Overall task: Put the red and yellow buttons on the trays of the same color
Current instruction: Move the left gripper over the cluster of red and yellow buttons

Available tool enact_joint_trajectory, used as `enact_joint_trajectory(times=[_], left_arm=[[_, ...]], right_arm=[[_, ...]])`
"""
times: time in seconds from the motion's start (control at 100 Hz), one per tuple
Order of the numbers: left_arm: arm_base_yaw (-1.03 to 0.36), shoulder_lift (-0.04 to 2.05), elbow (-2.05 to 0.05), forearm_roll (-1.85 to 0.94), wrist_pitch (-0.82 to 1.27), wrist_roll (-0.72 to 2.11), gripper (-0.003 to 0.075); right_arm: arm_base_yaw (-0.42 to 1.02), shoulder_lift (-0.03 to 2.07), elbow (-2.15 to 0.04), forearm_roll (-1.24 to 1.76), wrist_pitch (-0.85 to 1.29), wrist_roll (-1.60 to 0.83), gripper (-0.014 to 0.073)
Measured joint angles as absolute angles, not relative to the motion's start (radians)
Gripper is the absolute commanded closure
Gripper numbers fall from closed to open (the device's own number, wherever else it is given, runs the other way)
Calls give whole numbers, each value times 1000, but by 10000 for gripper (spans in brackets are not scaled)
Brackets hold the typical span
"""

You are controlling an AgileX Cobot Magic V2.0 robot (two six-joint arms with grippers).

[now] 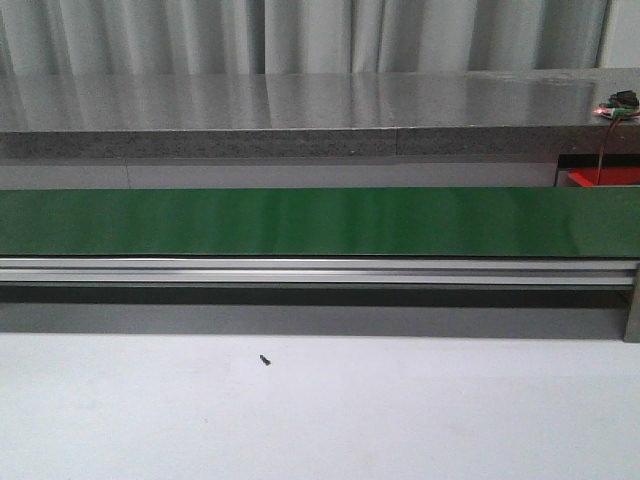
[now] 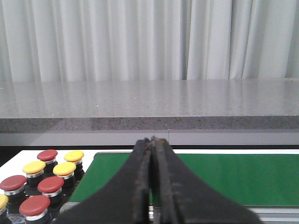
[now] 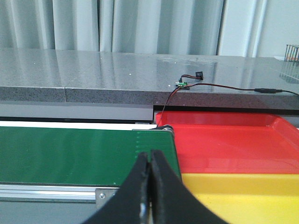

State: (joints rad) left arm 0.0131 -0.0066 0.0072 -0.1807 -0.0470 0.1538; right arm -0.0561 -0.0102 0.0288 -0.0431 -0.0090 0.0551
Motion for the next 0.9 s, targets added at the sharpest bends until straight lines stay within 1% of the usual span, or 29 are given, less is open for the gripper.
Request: enact_joint_trajectory(times=[0.33,0.51,0.65,0.9], left_arm=[[17,-7,1,-181,-84,154,740],[75,17,-109,-181,-8,154,740],[152,120,-223,-201,68,154,740],[291,372,-438,-285,218,154,740]], right_arm=[[-56,-10,29,-43,-9,55,661],[-55,-10,29,-43,-9,55,661],[-55,-10,29,-43,-9,55,661],[-55,-10,29,-43,-9,55,661]])
